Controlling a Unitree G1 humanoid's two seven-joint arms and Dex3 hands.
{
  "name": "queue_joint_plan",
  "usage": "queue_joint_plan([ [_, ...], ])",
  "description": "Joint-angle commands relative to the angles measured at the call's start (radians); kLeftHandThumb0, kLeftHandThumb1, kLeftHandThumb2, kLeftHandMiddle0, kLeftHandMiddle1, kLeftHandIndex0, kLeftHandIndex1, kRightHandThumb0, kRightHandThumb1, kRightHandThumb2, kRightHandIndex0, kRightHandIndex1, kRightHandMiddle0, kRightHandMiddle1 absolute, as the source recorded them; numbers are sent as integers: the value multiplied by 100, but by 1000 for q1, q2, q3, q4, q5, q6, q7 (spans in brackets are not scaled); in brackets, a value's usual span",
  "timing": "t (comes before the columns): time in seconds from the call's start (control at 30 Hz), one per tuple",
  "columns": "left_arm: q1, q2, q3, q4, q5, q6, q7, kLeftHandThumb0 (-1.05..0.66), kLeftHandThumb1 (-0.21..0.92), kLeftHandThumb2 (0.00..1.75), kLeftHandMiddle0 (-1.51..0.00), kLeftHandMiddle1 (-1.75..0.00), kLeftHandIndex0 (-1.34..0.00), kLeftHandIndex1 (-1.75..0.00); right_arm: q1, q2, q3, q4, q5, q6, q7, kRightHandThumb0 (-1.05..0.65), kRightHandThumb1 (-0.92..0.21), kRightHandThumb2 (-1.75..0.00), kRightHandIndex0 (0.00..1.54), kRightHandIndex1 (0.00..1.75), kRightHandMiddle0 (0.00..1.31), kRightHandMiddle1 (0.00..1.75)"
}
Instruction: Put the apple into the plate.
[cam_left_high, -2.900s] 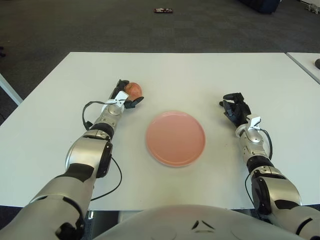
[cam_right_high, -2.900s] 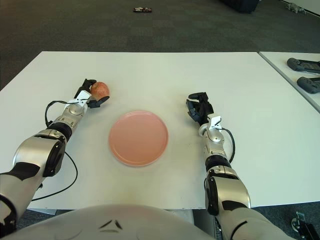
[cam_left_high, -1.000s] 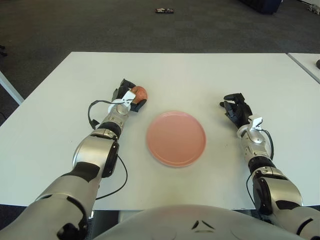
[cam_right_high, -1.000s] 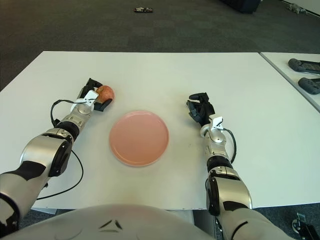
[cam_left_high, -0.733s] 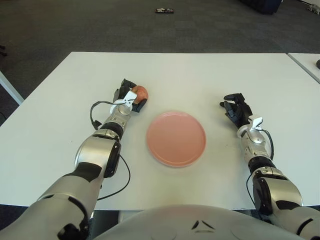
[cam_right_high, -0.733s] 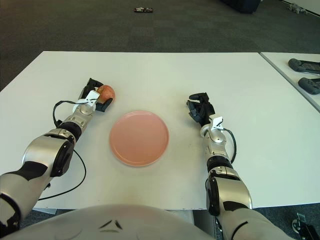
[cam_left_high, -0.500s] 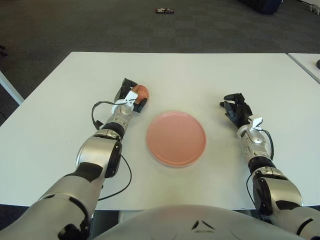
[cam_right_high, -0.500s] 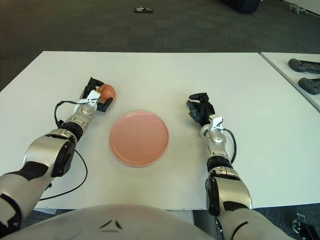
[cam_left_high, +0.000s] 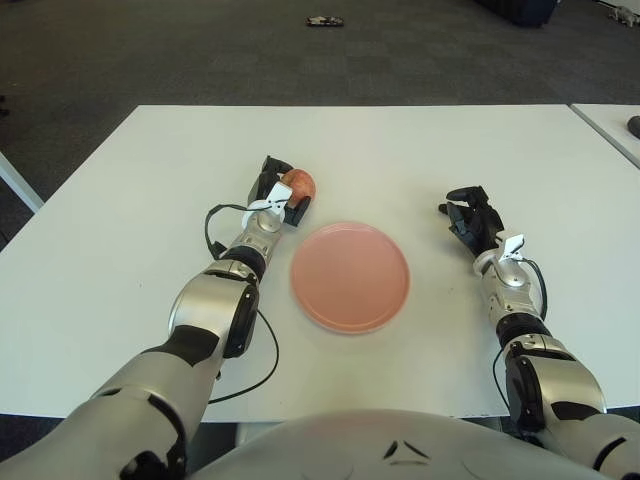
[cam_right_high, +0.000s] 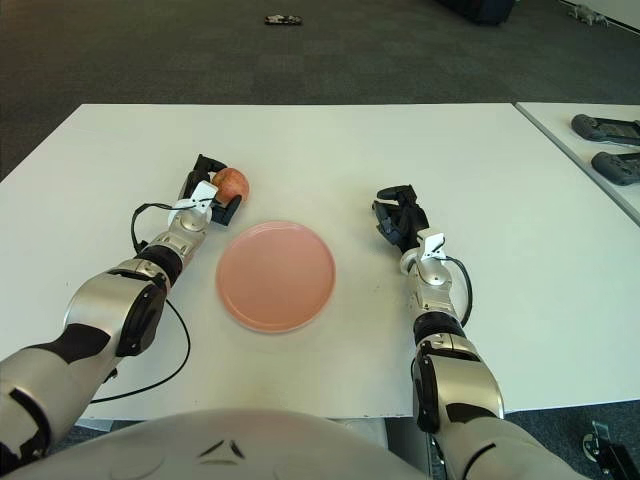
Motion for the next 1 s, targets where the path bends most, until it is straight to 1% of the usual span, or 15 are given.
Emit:
queue_joint_plan([
  [0.0, -2, -6, 10, 13, -11, 18, -20, 0, -2, 167, -89, -166, -63, -175, 59, 13, 4, 40, -3, 50, -3, -35, -92, -47, 34, 123, 25, 169],
  [0.2, -7, -18, 23, 11, -33, 16, -27, 0, -2, 168, -90, -166, -64, -175, 60, 14, 4, 37, -3, 51, -4, -35, -92, -47, 34, 123, 25, 169],
  [0.3, -14, -28, 42, 7, -54, 6, -33, 0, -3, 168, -90, -165, -64, -175, 64, 15, 5, 33, -3, 50, -4, -35, -92, -47, 34, 123, 25, 169],
  [0.47, -48, -54, 75, -5, -99, -10, -38, 0, -4, 169, -91, -164, -65, -175, 65, 16, 5, 31, -3, 51, -4, -35, -92, -47, 34, 123, 25, 169],
  [0.67, -65, -63, 106, -14, -146, -31, -70, 0, -4, 169, -92, -163, -65, -175, 67, 18, 7, 28, -4, 50, -6, -35, -92, -47, 34, 123, 25, 169],
  [0.73, -68, -65, 115, -17, -159, -42, -83, 0, -5, 169, -92, -163, -66, -175, 68, 18, 7, 28, -4, 51, -6, -35, -92, -47, 34, 123, 25, 169],
  [0.87, -85, -72, 145, -37, -203, -97, -133, 0, -5, 169, -93, -162, -66, -175, 68, 19, 8, 27, -4, 51, -8, -35, -92, -47, 34, 123, 25, 169],
  [0.97, -95, -75, 160, -43, -228, -116, -170, 0, -6, 170, -93, -161, -67, -175, 68, 19, 8, 27, -4, 51, -8, -35, -92, -47, 34, 123, 25, 169],
])
